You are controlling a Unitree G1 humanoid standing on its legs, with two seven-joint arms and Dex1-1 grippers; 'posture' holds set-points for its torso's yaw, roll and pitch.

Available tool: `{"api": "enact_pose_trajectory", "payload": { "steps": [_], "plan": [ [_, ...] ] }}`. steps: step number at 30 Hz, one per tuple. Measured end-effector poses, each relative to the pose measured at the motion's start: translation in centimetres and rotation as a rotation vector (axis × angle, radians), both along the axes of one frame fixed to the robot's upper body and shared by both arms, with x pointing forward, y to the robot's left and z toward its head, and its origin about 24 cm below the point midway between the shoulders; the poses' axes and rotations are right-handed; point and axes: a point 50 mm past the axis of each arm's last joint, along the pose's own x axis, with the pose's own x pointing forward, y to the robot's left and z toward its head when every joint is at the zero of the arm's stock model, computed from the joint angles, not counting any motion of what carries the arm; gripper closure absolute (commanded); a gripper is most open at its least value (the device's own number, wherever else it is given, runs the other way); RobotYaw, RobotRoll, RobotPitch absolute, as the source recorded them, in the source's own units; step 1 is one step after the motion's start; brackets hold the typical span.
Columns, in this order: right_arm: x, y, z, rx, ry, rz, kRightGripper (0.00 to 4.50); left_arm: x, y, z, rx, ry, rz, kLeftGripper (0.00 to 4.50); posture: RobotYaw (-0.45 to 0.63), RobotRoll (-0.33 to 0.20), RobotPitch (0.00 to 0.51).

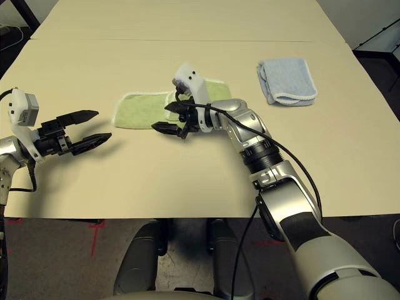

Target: Fold the towel and set it aside.

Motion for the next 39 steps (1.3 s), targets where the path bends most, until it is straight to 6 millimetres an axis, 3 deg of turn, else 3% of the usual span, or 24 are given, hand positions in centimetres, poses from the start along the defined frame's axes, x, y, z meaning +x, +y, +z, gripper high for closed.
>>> {"api": "enact_pose_trajectory", "payload": {
  "steps": [9, 15, 18, 28, 39],
  "plan": [
    [0.1, -1.6, 0.9, 0.008, -0.020, -0.040, 0.03, 0.1, 0.0, 0.1, -0.001, -0.004, 0.006, 0.00, 0.10, 0.000, 0.206],
    [0.4, -4.3, 3.9, 0.156, -0.088, -0.111, 0.03, 0.6, -0.2, 0.3, -0.027, -0.019, 0.055, 0.00, 0.09, 0.000, 0.206],
    [0.3, -6.3, 4.4, 0.222, -0.159, -0.128, 0.03, 1.0, -0.3, 0.3, -0.047, -0.009, 0.074, 0.00, 0.09, 0.000, 0.205],
    [-0.2, -10.7, 2.0, 0.303, -0.311, -0.104, 0.03, 1.7, -0.9, 0.4, -0.083, -0.003, 0.104, 0.00, 0.11, 0.000, 0.212],
    [-0.3, -14.1, -1.0, 0.249, -0.376, -0.030, 0.03, 1.4, -1.1, 0.0, -0.088, 0.006, 0.139, 0.00, 0.15, 0.000, 0.223]
  ]
}}
